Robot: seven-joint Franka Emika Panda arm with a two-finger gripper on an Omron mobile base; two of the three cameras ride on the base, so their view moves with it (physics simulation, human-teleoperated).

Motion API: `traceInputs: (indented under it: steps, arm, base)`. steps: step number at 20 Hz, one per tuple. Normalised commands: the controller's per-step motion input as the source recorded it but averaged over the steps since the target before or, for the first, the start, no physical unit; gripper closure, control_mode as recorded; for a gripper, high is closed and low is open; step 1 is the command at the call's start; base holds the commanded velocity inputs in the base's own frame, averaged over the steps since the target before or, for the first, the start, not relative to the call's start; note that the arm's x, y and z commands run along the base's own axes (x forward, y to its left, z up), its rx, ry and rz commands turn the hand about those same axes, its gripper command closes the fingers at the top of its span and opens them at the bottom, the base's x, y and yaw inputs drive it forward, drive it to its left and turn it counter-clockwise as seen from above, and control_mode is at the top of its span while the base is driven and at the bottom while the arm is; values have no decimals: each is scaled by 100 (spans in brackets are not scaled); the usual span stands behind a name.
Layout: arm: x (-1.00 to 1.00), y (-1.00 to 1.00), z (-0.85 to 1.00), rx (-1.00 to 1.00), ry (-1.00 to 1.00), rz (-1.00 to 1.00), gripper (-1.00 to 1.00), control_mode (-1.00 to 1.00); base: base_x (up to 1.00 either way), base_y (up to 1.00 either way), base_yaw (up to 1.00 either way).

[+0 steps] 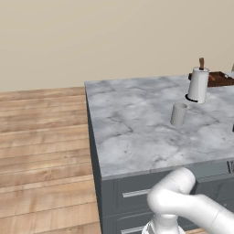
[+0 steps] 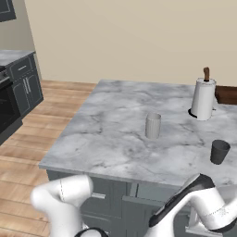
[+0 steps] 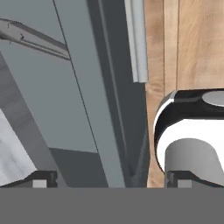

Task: Take the tongs from the drawer on the right and place them on the dining counter next to the tray containing the kebab skewer.

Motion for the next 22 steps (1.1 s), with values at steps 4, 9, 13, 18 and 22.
traceInputs:
  steps: [4, 9, 13, 18, 22]
  arm:
    - [1, 0, 0, -9, 13, 0, -100, -100]
    - [0, 0, 0, -9, 11, 0, -100, -100]
    - [5, 0, -2, -3, 5, 0, -100, -100]
    - [19, 0, -6, 0, 1, 0, -100, -100]
    - [20, 0, -5, 0, 0, 0, -100, -100]
  base:
    - [0, 0, 0]
    - [0, 0, 0]
    - [0, 0, 0]
    - [0, 0, 0]
    - [0, 0, 0]
